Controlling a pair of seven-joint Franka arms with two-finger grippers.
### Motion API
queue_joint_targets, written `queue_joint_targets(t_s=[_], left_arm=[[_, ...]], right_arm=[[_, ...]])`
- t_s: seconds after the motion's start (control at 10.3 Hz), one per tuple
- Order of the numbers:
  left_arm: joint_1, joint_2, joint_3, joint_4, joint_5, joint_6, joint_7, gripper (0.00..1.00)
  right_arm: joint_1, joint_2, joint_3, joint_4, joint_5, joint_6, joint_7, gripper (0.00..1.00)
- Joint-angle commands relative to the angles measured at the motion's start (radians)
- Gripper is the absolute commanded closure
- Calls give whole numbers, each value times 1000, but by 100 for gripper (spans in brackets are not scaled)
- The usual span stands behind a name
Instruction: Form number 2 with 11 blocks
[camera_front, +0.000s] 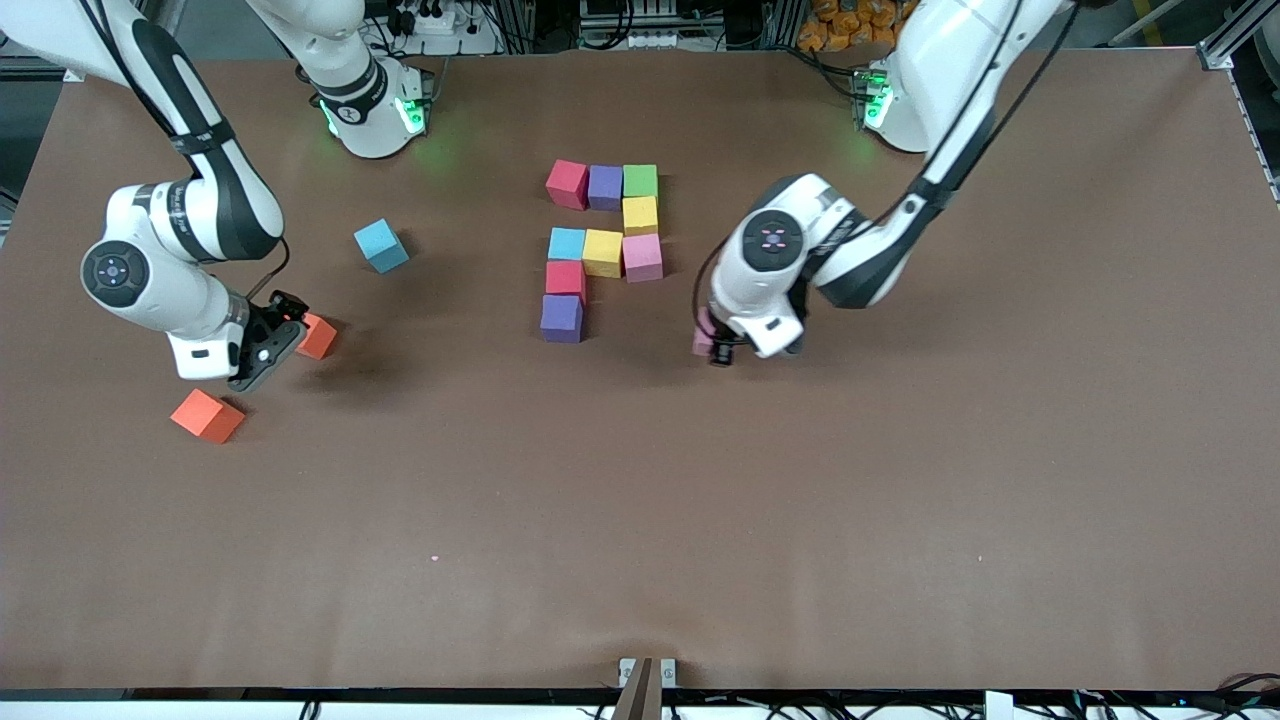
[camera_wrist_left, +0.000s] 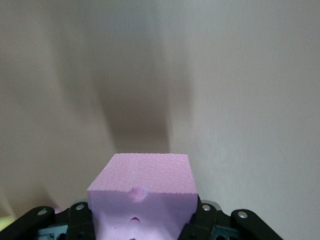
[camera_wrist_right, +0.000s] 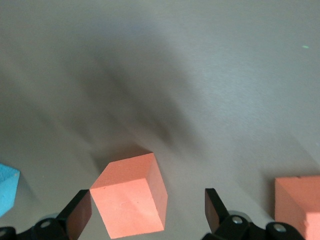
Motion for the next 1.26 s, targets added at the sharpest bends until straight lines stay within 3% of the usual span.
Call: queue_joint_targets(t_s=[0.0, 0.19, 0.49, 0.68, 1.16], left_arm=[[-75, 114, 10, 175, -13, -61, -114, 85], [-146, 152, 36, 226, -7, -63, -186, 85], [-284, 215, 133, 324, -16, -63, -229, 85], [-324, 249, 151, 361, -16, -63, -243, 85], [-402, 311, 193, 438, -18, -58, -258, 85]], right_arm=[[-65, 2, 19, -34, 15, 28, -167, 0], [-90, 8, 16, -106, 15, 164, -275, 0], [-114, -6, 17, -143, 15, 176, -284, 0], [-112, -13, 22, -184, 14, 259, -292, 0], [-115, -18, 28, -193, 12, 261, -312, 0]])
